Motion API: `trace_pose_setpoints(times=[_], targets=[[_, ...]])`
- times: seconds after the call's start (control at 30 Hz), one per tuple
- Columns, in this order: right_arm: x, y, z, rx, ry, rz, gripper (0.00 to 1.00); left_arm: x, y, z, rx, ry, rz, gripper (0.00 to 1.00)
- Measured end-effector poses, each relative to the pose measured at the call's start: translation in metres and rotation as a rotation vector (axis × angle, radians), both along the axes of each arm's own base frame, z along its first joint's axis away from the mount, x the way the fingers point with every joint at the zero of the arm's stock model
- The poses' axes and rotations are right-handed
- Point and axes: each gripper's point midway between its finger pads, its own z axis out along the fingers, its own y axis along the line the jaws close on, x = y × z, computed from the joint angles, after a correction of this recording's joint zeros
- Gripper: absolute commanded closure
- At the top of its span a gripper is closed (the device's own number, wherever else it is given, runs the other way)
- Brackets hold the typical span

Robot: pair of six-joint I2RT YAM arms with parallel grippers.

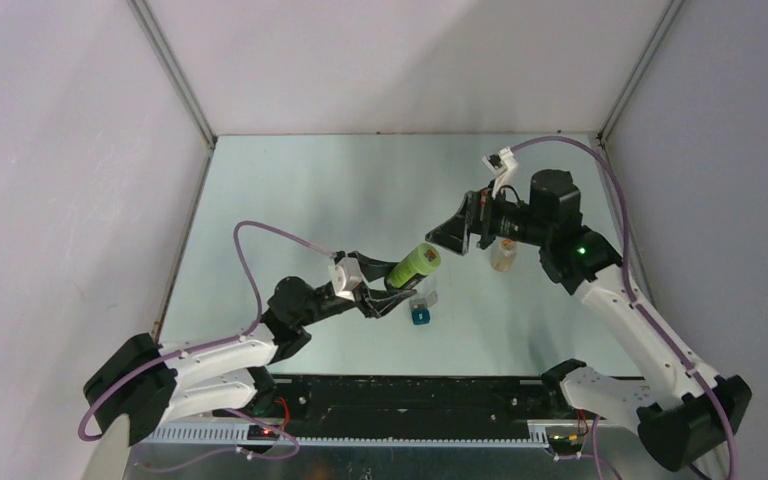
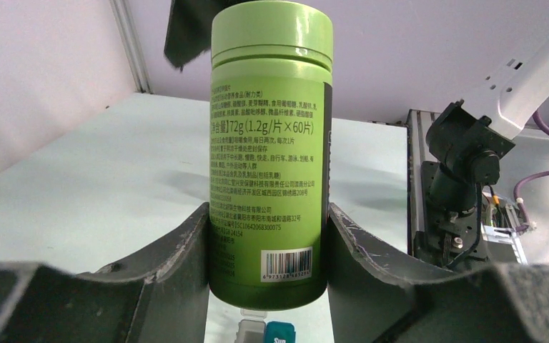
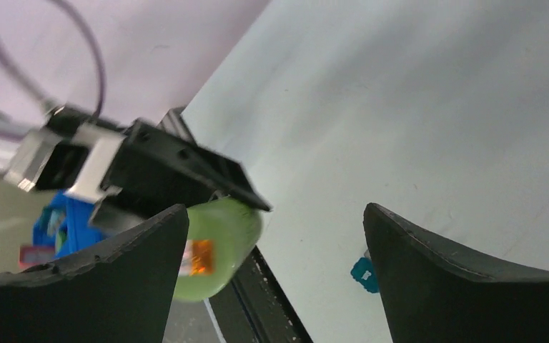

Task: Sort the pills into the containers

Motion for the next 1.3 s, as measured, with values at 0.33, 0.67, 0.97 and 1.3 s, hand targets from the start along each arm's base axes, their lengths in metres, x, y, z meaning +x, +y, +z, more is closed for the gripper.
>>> trace_pose_setpoints(times=[0.33, 0.67, 0.97, 1.3], targets=[[-0.054, 0.016, -0.006, -0.035, -0.090, 0.321, 0.27, 0.001, -0.003, 0.001, 0.014, 0.001, -0.008, 1.00], [-0.039, 0.028, -0.017, -0.052, -0.018, 0.237, 0.30, 0.002, -0.005, -0.017, 0.066, 0.041, -0.021, 1.00], [0.004, 0.027, -0.031, -0.043, 0.090, 0.026, 0.13, -0.010, -0.010, -0.012, 0.053, 0.011, -0.089, 1.00], [-0.016, -0.004, 0.002, 0.024, 0.001, -0.023, 0.03, -0.011, -0.010, -0.012, 0.054, 0.010, -0.092, 1.00]])
